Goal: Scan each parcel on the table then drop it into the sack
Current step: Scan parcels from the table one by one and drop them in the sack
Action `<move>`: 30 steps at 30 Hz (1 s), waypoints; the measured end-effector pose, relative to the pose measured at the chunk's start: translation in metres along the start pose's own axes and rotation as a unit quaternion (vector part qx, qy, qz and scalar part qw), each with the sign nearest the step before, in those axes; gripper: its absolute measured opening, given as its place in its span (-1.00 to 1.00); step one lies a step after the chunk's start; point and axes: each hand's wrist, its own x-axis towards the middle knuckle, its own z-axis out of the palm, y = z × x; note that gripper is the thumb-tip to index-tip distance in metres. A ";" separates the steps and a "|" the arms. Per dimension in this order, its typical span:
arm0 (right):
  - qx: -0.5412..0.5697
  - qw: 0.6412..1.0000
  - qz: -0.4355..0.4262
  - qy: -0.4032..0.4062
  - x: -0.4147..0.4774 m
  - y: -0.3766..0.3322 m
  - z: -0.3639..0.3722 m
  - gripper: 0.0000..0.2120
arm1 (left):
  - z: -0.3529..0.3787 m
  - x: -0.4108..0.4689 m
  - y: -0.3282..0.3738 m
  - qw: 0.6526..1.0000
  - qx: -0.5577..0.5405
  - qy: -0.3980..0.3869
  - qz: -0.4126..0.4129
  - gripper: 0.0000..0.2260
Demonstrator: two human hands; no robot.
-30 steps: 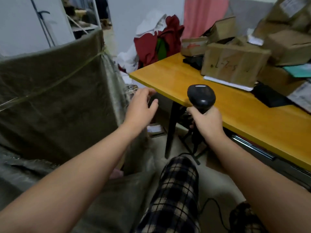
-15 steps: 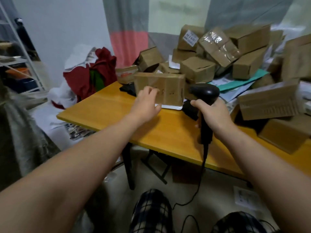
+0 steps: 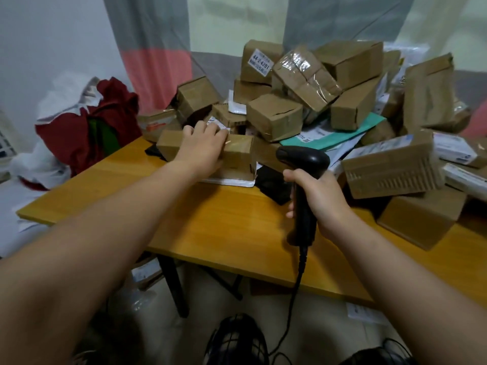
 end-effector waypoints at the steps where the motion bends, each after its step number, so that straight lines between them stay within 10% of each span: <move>1: -0.006 1.000 0.002 -0.010 -0.004 0.001 -0.001 -0.85 | -0.003 -0.014 -0.001 1.000 -0.004 0.025 0.010 -0.45; 5: -0.024 0.999 -0.017 -0.040 -0.025 0.007 -0.001 -0.86 | -0.005 -0.087 0.003 0.990 -0.037 0.116 0.072 -0.44; 11: -0.043 0.997 -0.028 -0.058 -0.046 0.019 0.012 -0.90 | 0.000 -0.157 0.017 0.985 -0.132 -0.018 0.114 -0.43; 17: -0.023 0.998 -0.022 -0.063 -0.051 0.021 0.019 -0.74 | -0.001 -0.147 0.004 0.960 -0.238 -0.038 -0.144 -0.52; 20: 0.002 0.997 -0.010 -0.075 -0.053 0.021 0.021 -0.72 | 0.005 -0.139 -0.009 0.891 -0.331 -0.133 -0.281 -0.39; 27: -0.008 0.996 0.046 -0.076 -0.048 0.021 0.025 -0.41 | 0.004 -0.136 0.011 0.797 -0.489 -0.093 -0.343 -0.23; 30: -0.002 0.995 0.081 -0.062 -0.042 0.018 0.019 -0.69 | 0.002 -0.133 0.018 0.801 -0.479 -0.102 -0.345 -0.36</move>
